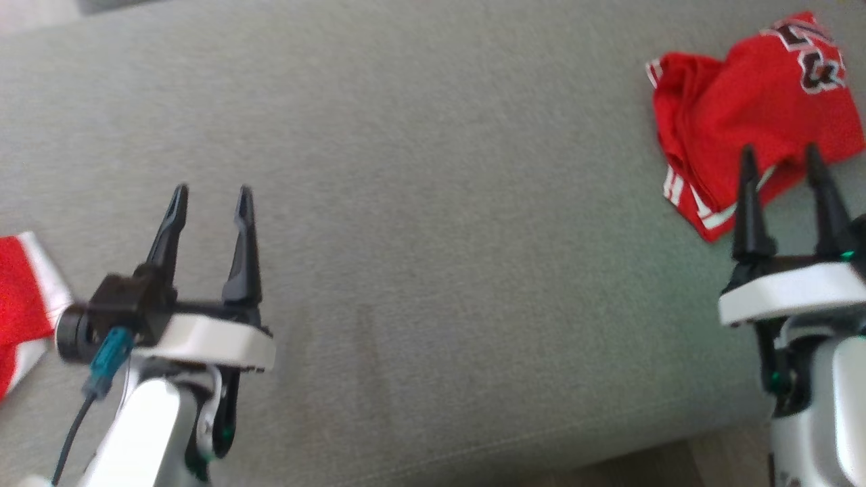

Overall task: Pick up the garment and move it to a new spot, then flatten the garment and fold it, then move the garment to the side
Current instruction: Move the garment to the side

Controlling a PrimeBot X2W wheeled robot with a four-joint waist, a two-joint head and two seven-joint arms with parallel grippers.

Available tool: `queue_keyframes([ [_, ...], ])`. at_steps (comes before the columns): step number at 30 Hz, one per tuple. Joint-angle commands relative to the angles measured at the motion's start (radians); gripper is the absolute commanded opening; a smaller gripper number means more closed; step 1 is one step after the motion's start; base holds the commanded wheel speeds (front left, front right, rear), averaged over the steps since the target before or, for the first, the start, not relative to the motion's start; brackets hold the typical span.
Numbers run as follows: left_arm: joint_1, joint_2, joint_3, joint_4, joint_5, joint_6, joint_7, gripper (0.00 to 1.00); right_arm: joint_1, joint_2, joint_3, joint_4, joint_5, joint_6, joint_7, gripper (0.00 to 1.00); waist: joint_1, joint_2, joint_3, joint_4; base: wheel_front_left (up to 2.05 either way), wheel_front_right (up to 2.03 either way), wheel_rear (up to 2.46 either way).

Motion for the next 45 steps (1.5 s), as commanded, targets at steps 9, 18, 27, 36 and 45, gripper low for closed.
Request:
queue_keyframes([
  [9, 0.103, 0.031, 0.072, -0.052, -0.024, 0.041, -0.012, 1.00, 0.082, 0.004, 0.128, -0.106, 0.032, -0.001, 0.025, 1.00, 0.0000, 0.0000, -0.151, 0.137, 0.00, 0.00, 0.00],
  [18, 0.196, 0.050, 0.066, -0.065, -0.036, 0.046, -0.001, 1.00, 0.163, 0.005, 0.162, -0.091, 0.036, -0.001, 0.038, 1.00, 0.0000, 0.0000, -0.244, 0.165, 0.00, 0.00, 0.00],
  [27, 0.266, 0.059, 0.048, -0.090, -0.039, 0.056, 0.019, 1.00, 0.241, 0.005, 0.160, -0.092, 0.058, -0.001, 0.049, 1.00, 0.0000, 0.0000, -0.298, 0.163, 0.00, 0.00, 0.00],
  [36, 0.281, 0.062, 0.043, -0.099, -0.045, 0.061, 0.023, 1.00, 0.256, 0.006, 0.162, -0.098, 0.061, -0.001, 0.058, 1.00, 0.0000, 0.0000, -0.302, 0.156, 0.00, 0.00, 0.00],
  [45, 0.274, 0.058, 0.039, -0.099, -0.049, 0.065, 0.020, 1.00, 0.254, 0.006, 0.157, -0.101, 0.059, -0.001, 0.064, 1.00, 0.0000, 0.0000, -0.297, 0.149, 0.00, 0.00, 0.00],
])
